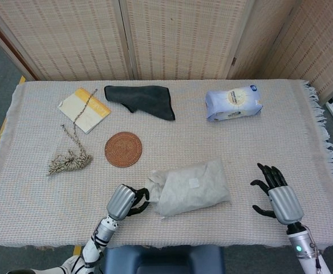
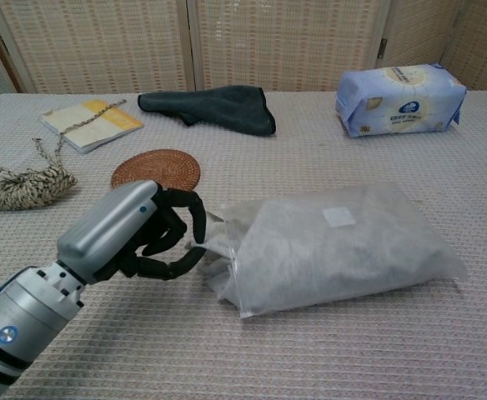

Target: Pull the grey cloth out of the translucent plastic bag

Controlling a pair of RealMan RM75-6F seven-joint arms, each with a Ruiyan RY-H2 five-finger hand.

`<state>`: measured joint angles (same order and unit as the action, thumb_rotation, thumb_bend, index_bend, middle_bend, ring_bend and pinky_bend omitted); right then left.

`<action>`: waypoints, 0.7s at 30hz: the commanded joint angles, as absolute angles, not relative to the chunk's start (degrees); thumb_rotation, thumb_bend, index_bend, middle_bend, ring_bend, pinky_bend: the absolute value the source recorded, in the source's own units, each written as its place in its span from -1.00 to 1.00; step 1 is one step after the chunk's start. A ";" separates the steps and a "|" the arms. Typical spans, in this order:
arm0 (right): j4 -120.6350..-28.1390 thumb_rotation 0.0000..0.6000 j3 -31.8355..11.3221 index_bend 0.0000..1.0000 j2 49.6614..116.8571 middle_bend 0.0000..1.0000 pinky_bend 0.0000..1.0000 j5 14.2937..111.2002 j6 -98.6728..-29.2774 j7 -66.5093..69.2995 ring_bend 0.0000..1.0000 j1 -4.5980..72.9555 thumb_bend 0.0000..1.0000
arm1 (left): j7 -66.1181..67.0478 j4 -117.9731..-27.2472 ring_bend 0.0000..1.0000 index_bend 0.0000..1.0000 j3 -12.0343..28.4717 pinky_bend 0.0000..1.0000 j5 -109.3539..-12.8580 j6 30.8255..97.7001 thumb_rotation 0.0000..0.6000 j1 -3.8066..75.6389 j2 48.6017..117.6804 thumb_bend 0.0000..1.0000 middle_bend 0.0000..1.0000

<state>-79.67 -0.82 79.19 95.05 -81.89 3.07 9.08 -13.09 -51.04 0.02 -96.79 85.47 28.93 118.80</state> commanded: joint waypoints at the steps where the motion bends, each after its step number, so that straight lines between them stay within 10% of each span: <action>1: -74.28 1.00 0.10 -0.05 85.66 -0.97 -1.00 97.76 -82.81 5.52 -1.00 10.40 -0.82 | -13.04 -51.37 1.00 0.51 -0.06 1.00 -96.78 85.35 1.00 28.84 118.68 0.08 1.00; 21: -49.34 1.00 -0.83 0.09 105.73 -0.88 -1.00 96.75 -91.63 12.12 -1.00 8.28 -0.80 | -13.71 -52.88 1.00 0.51 0.49 1.00 -96.27 85.35 1.00 28.30 116.81 0.09 1.00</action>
<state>-51.07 -0.57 104.27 97.50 -91.41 10.84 8.46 -13.69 -52.90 0.49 -96.29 85.38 28.30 116.83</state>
